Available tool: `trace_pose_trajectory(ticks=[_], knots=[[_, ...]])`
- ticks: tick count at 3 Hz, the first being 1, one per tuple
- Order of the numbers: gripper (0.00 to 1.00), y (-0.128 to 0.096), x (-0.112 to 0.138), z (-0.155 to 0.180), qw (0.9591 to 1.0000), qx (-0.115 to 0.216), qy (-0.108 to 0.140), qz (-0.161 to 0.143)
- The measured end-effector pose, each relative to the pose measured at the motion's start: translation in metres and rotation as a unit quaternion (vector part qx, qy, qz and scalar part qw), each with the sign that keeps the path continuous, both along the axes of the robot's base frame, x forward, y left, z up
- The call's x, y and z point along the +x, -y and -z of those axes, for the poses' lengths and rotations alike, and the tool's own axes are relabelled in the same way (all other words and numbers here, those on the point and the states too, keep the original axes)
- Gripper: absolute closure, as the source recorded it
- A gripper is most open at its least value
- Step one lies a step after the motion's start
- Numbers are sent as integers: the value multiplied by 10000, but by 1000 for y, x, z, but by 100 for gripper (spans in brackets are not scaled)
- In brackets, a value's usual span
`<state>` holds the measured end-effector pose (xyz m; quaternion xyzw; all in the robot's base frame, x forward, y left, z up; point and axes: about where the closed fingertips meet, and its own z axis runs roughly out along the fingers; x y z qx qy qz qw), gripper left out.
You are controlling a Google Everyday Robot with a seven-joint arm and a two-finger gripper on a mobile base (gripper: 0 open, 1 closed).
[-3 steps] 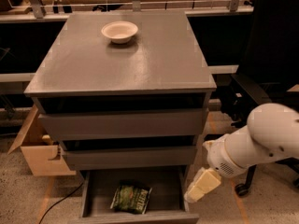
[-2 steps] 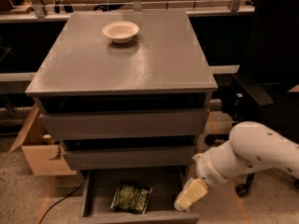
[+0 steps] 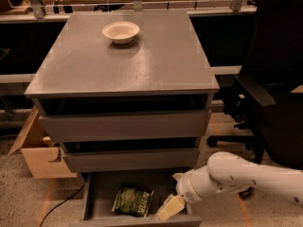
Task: Pick green jalapeno chip bag from bottom drawer and place on counter
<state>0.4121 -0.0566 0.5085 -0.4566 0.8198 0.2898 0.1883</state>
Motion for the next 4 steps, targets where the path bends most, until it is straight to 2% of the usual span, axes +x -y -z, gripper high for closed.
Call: trace_pose_trajectory(ticks=[1,2,3,4], knots=[[0,-33,11,49,9989,457,53,98],[0,-62,20,92,9971,725,115,188],[0,-87,24,133,9963,804,128,276],[0,-87,24,133,9963,804,128,276]])
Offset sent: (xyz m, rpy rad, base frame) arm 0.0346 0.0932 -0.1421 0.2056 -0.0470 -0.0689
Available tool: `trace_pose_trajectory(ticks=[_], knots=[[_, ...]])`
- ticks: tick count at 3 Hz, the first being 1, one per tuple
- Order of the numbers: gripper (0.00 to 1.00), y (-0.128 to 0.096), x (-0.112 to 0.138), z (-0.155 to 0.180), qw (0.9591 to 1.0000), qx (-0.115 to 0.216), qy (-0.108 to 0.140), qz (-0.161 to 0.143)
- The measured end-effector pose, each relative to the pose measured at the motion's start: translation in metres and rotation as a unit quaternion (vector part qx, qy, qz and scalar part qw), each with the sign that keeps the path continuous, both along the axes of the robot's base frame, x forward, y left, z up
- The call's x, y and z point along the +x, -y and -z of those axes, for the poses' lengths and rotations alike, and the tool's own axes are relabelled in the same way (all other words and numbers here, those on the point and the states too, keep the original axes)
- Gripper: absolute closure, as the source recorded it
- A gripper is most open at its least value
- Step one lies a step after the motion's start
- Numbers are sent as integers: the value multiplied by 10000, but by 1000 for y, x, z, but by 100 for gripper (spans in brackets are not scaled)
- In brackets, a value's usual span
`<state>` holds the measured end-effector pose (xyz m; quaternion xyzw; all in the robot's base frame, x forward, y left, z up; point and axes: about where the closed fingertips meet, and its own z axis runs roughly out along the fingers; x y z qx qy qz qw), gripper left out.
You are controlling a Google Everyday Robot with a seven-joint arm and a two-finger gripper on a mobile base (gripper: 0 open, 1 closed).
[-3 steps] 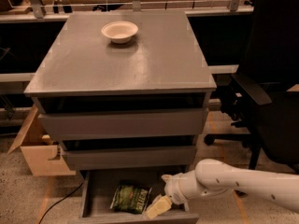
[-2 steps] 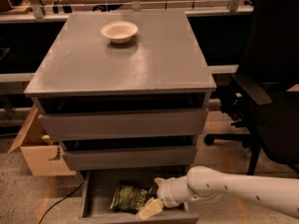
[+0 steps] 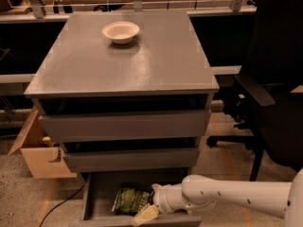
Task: Pick green jalapeno chip bag from bottom drawer and place on counter
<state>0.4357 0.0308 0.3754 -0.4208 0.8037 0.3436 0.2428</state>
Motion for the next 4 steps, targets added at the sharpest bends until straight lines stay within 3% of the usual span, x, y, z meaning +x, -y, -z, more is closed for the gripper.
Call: trace_pose_trajectory(ticks=[1,2,4], knots=[[0,-1,-1,8,10000,4,-15,81],[0,3,11,51,9988,-1,38,497],[0,-10,62,111,9947,58,429,936]])
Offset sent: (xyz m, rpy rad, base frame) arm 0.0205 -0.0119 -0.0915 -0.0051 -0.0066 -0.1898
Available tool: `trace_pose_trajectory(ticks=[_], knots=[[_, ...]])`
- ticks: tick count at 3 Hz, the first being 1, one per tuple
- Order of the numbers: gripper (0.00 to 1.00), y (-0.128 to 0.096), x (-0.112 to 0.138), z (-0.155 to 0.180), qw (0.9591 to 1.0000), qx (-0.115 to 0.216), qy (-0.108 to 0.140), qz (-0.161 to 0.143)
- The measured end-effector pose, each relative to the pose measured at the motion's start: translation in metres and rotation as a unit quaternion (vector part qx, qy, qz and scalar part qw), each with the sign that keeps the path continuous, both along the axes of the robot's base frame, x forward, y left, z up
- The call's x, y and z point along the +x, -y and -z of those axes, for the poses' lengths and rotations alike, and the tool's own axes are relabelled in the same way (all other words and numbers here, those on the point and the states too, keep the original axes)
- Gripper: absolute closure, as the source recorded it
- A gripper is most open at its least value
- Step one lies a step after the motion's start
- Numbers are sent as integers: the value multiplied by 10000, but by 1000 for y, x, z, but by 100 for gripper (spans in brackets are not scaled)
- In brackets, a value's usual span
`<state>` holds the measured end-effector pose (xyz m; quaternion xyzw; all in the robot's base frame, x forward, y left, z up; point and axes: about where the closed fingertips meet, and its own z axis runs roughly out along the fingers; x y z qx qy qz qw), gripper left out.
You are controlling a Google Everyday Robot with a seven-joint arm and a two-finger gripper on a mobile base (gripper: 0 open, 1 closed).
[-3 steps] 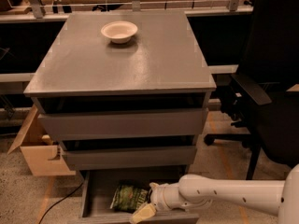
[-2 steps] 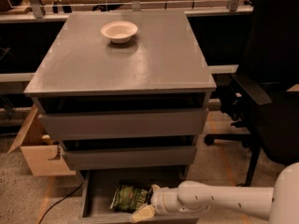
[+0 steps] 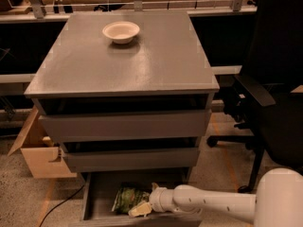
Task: Pick green jalapeno chip bag from bottom drawer and place on counter
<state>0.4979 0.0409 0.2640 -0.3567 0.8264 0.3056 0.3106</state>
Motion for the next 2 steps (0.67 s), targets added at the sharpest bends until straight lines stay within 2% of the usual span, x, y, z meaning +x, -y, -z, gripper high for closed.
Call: trace_pose_trajectory(ticks=[1,2], knots=[[0,-32,36,38,9999,-50,102,-29],[0,-52,54,58,9998,-113,127,-65]])
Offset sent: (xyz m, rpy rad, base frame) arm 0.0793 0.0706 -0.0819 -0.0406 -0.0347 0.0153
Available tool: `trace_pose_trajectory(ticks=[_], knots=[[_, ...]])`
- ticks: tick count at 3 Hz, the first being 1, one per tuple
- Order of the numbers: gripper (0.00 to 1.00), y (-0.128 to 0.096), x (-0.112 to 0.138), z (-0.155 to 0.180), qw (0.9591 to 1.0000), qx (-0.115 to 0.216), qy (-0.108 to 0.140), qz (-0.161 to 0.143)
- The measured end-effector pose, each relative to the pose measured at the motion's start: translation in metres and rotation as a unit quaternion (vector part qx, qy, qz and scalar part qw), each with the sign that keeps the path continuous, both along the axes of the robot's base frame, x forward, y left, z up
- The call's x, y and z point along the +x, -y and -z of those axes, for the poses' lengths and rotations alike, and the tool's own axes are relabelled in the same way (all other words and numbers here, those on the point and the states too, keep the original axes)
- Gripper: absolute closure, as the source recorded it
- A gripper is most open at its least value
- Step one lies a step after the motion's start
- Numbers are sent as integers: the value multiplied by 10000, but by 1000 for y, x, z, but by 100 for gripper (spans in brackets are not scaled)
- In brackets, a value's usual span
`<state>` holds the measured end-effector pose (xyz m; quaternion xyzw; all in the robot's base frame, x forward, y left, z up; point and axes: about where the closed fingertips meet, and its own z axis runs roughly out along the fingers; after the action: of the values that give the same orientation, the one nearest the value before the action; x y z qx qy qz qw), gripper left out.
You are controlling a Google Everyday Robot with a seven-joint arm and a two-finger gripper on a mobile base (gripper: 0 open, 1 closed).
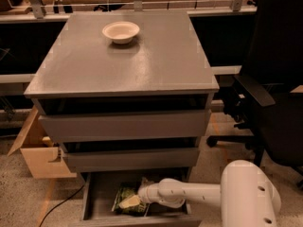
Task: Pick green jalapeno chip bag from bottom drawer and place on counter
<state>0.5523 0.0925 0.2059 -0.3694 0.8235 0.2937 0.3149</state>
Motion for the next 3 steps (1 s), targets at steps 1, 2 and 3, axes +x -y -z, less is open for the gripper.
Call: trace_pose_trajectory(ticks=[1,2,3], knots=[[0,-16,12,18,10000,-12,-45,-72],[0,-22,13,35,9998,-17,-206,-61],[1,-19,11,57,9990,-96,-442,-20]])
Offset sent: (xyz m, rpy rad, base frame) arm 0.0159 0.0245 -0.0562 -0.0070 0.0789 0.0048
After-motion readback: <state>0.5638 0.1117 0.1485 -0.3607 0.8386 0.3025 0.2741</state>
